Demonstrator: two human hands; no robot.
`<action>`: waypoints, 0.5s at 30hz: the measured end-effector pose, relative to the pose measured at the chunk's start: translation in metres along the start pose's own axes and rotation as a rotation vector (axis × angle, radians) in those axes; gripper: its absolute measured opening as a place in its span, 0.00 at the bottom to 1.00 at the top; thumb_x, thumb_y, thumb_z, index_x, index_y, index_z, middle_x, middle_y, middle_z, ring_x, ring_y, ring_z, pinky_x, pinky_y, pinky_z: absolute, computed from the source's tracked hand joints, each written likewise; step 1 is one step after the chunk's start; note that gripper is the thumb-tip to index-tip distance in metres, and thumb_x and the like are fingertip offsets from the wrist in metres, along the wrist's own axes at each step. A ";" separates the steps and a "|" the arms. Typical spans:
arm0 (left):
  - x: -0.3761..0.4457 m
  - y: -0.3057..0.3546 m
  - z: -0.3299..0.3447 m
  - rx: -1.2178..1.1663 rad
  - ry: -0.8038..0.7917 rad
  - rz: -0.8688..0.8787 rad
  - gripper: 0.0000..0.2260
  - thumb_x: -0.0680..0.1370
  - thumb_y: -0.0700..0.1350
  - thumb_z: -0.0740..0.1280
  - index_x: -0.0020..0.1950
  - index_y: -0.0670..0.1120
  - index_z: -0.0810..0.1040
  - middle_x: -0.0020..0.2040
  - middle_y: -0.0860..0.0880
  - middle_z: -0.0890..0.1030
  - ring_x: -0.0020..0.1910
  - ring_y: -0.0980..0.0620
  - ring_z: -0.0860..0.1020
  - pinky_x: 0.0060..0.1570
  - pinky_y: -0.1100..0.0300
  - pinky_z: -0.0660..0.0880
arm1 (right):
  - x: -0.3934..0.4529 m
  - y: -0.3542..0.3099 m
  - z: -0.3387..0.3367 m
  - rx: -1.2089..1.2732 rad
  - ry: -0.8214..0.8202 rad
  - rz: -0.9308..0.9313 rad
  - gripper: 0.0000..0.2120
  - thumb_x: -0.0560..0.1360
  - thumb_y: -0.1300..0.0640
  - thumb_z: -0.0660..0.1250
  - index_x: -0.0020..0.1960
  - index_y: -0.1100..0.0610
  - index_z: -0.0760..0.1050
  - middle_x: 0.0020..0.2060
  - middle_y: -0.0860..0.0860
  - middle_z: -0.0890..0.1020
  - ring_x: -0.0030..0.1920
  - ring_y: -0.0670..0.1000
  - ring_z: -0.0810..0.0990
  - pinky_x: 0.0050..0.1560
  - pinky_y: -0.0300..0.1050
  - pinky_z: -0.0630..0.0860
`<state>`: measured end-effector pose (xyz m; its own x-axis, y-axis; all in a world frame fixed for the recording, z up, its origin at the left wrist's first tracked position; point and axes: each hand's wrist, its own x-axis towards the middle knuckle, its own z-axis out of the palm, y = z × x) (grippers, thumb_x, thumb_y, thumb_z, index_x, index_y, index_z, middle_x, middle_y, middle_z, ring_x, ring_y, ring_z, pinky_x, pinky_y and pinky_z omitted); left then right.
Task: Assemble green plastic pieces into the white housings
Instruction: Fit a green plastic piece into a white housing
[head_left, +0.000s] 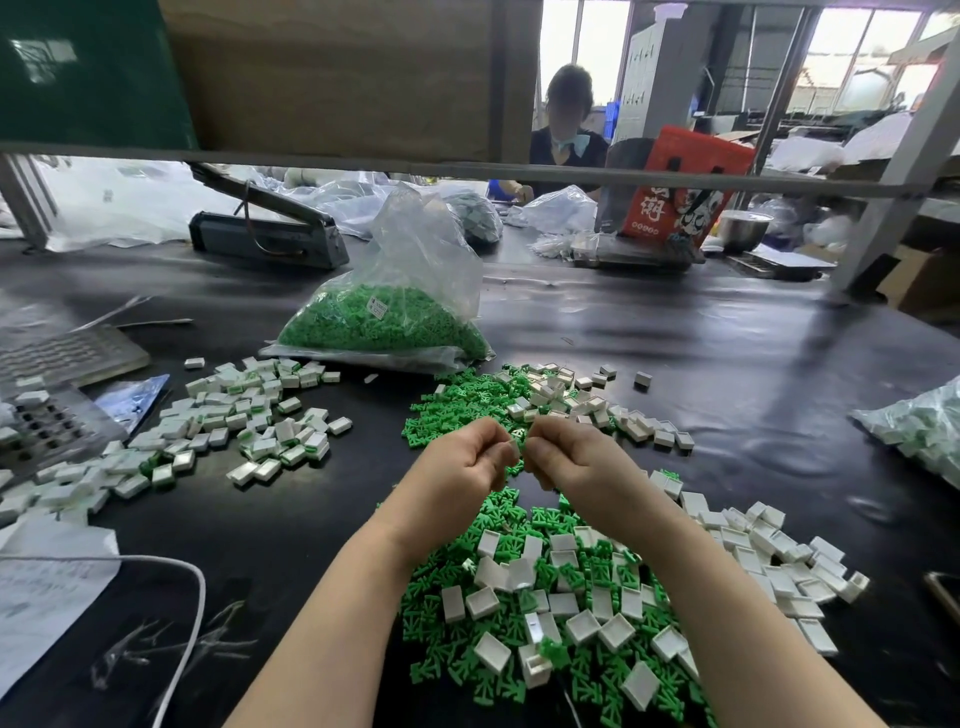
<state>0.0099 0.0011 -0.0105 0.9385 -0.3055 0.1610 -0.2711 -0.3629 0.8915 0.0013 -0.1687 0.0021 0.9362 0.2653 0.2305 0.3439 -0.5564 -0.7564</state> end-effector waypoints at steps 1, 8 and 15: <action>0.000 -0.001 -0.001 0.020 -0.008 0.002 0.10 0.81 0.43 0.63 0.40 0.52 0.75 0.30 0.56 0.73 0.33 0.54 0.70 0.37 0.54 0.68 | 0.000 0.001 0.000 -0.006 -0.023 0.006 0.13 0.81 0.58 0.61 0.37 0.50 0.70 0.31 0.48 0.74 0.32 0.47 0.69 0.37 0.47 0.68; 0.000 -0.002 -0.003 0.067 -0.023 0.037 0.09 0.80 0.44 0.65 0.40 0.52 0.76 0.28 0.56 0.71 0.30 0.55 0.67 0.32 0.57 0.65 | 0.000 0.005 -0.001 -0.016 -0.093 0.026 0.14 0.81 0.57 0.62 0.37 0.49 0.71 0.29 0.44 0.74 0.29 0.42 0.68 0.33 0.42 0.67; 0.000 0.001 -0.002 0.064 0.014 0.087 0.09 0.80 0.42 0.65 0.40 0.50 0.77 0.27 0.55 0.71 0.27 0.55 0.65 0.28 0.61 0.64 | -0.001 0.002 -0.004 -0.053 -0.053 -0.051 0.15 0.80 0.59 0.63 0.36 0.49 0.70 0.27 0.42 0.73 0.28 0.41 0.68 0.30 0.35 0.63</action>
<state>0.0100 0.0025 -0.0089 0.9134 -0.3264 0.2432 -0.3647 -0.3912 0.8450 0.0011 -0.1730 0.0030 0.9128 0.3345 0.2342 0.3955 -0.5816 -0.7109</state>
